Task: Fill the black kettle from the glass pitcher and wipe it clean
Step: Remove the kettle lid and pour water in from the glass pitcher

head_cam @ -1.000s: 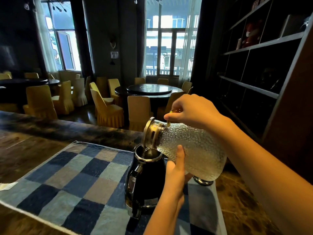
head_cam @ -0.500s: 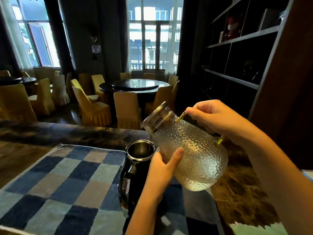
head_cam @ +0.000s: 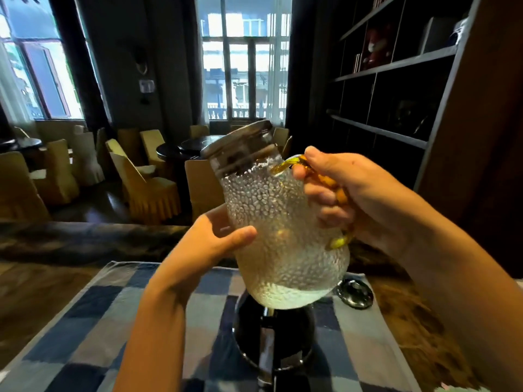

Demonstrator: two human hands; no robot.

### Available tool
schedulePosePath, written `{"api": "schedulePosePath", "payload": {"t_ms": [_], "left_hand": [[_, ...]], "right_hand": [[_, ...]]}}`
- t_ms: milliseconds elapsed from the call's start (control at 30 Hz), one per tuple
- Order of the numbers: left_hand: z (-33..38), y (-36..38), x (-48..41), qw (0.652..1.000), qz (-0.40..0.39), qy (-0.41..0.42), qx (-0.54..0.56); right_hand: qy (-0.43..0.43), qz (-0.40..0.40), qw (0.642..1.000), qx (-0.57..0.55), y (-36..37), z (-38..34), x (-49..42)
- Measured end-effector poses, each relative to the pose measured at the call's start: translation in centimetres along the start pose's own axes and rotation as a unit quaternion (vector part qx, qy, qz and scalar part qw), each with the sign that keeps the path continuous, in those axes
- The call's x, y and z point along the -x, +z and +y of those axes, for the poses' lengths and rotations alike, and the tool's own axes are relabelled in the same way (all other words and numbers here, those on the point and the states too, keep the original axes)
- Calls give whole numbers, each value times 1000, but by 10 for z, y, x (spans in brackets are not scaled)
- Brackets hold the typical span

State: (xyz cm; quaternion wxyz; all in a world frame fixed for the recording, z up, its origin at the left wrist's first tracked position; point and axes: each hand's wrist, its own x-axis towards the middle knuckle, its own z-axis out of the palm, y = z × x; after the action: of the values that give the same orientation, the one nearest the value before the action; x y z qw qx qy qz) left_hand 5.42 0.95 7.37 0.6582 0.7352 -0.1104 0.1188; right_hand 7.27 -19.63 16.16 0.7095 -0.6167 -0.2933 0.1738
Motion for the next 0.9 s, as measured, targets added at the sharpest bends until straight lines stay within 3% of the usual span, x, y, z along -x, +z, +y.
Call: {"api": "schedulePosePath", "payload": {"t_ms": [167, 333, 633, 767, 900], "left_hand": [[-19, -75, -6, 998, -43, -31, -15], [-60, -135, 4, 996, -59, -66, 23], [-117, -237, 2, 981, -109, -157, 42], [-147, -260, -1, 969, -84, -211, 93], [-160, -268, -3, 974, -59, -208, 64]], "right_hand": [[19, -80, 996, -40, 51, 25, -30], [30, -93, 994, -47, 105, 67, -69], [92, -21, 995, -39, 165, 147, -128], [62, 43, 997, 3, 200, 188, -146], [30, 91, 995, 7, 226, 224, -159]]}}
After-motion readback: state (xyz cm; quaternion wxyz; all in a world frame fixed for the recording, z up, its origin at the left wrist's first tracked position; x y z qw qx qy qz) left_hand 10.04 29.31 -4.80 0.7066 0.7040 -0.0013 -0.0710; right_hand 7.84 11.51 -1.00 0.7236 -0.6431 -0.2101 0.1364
